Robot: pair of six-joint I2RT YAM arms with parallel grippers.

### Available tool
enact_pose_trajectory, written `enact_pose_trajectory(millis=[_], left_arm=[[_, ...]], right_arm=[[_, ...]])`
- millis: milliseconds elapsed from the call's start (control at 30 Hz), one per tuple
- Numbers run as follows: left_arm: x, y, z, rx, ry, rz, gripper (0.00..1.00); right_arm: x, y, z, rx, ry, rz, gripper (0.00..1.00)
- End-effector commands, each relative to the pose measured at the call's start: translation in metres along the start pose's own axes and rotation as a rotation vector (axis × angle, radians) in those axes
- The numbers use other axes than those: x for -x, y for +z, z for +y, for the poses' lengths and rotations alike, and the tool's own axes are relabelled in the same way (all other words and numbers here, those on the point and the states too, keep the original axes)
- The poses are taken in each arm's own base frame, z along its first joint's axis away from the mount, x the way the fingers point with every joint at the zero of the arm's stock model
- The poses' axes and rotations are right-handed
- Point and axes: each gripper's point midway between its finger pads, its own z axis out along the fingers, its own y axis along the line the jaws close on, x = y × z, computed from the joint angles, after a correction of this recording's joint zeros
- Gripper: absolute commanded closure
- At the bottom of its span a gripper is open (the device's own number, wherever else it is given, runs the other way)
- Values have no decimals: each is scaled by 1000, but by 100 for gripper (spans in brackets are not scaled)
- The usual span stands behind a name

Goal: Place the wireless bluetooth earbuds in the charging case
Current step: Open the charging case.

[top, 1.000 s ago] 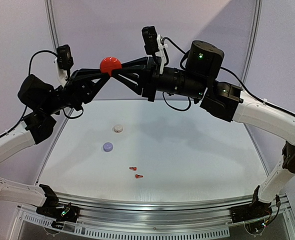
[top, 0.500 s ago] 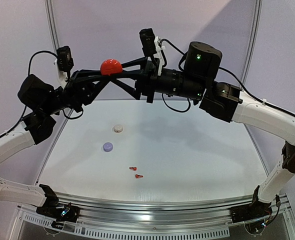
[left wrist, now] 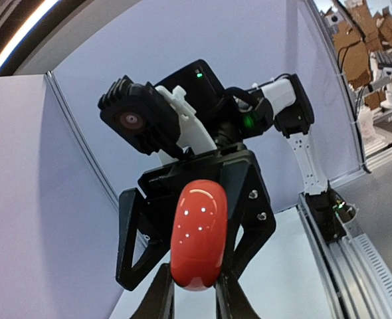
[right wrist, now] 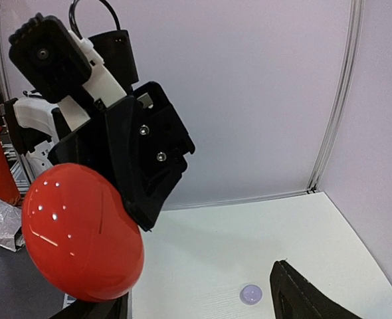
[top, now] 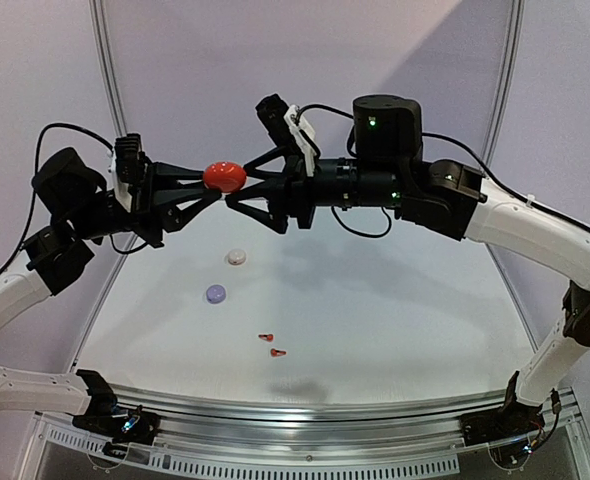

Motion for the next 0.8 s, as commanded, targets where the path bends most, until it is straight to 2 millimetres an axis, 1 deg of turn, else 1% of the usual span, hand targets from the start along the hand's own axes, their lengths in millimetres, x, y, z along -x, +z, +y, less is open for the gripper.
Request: enact_pose_trajectory(millis=[0, 167, 200, 300, 333, 400, 433, 567, 767], left_arm=[[-23, -1, -9, -32, 84, 104, 100], [-29, -3, -5, -10, 82, 131, 100], [-30, -3, -4, -10, 79, 134, 100], [-32, -3, -3, -9, 65, 143, 100], [-33, -3, -3, -7, 59, 145, 100], [-34, -3, -2, -5, 50, 148, 100], [-34, -3, -2, -6, 48, 150, 100], [-34, -3, -2, -8, 42, 147, 100], [-31, -3, -3, -9, 34, 137, 100]], right_arm=[[13, 0, 4, 32, -24, 4, 26], [10, 0, 15, 101, -35, 43, 26], [8, 1, 15, 104, -38, 55, 26], [11, -1, 19, 127, -46, 48, 24], [14, -2, 21, 136, -50, 41, 22], [20, -3, 23, 143, -57, 24, 2], [22, -3, 22, 137, -57, 18, 1], [23, -2, 20, 111, -72, 15, 1], [6, 4, 9, 50, -107, 79, 3]])
